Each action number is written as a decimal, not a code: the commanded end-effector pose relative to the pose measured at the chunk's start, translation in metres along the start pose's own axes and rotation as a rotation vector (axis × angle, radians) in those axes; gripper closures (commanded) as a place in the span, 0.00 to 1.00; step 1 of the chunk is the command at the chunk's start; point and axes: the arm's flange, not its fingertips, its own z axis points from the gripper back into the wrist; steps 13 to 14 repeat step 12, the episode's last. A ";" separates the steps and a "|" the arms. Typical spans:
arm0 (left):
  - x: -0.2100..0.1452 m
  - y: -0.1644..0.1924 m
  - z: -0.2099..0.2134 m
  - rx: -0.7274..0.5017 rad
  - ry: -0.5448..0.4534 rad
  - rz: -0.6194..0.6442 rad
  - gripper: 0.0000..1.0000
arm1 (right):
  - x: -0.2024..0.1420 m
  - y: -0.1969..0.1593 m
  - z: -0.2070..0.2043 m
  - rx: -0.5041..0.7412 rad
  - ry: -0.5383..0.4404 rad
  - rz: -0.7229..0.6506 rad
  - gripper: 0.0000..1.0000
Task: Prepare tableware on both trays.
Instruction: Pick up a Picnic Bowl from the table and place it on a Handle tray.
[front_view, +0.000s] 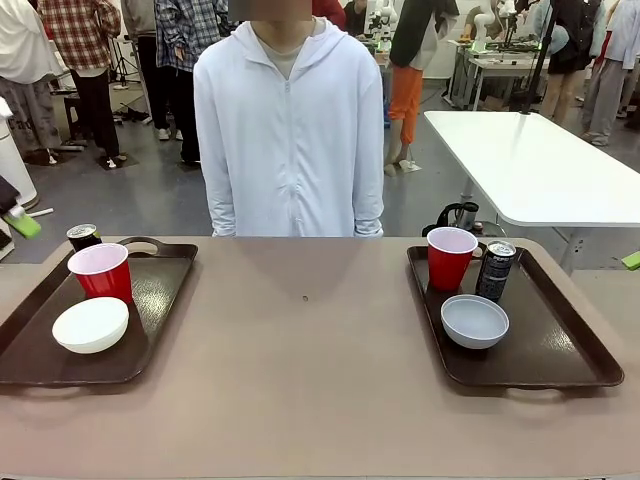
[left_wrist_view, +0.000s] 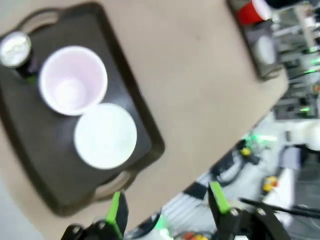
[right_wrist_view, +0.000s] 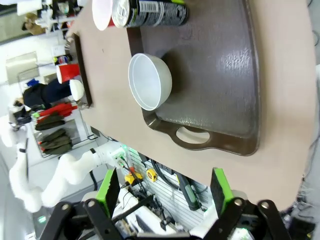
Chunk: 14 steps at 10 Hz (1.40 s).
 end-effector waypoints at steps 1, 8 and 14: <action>0.012 0.040 0.013 -0.276 0.039 -0.015 0.15 | 0.000 0.001 0.000 0.003 -0.001 0.004 0.05; -0.054 0.158 0.062 -0.552 -0.142 0.174 0.15 | 0.000 0.001 0.000 0.003 -0.001 0.004 0.05; -0.065 0.159 0.053 -0.549 -0.114 0.200 0.15 | 0.000 0.001 0.000 0.003 -0.001 0.004 0.05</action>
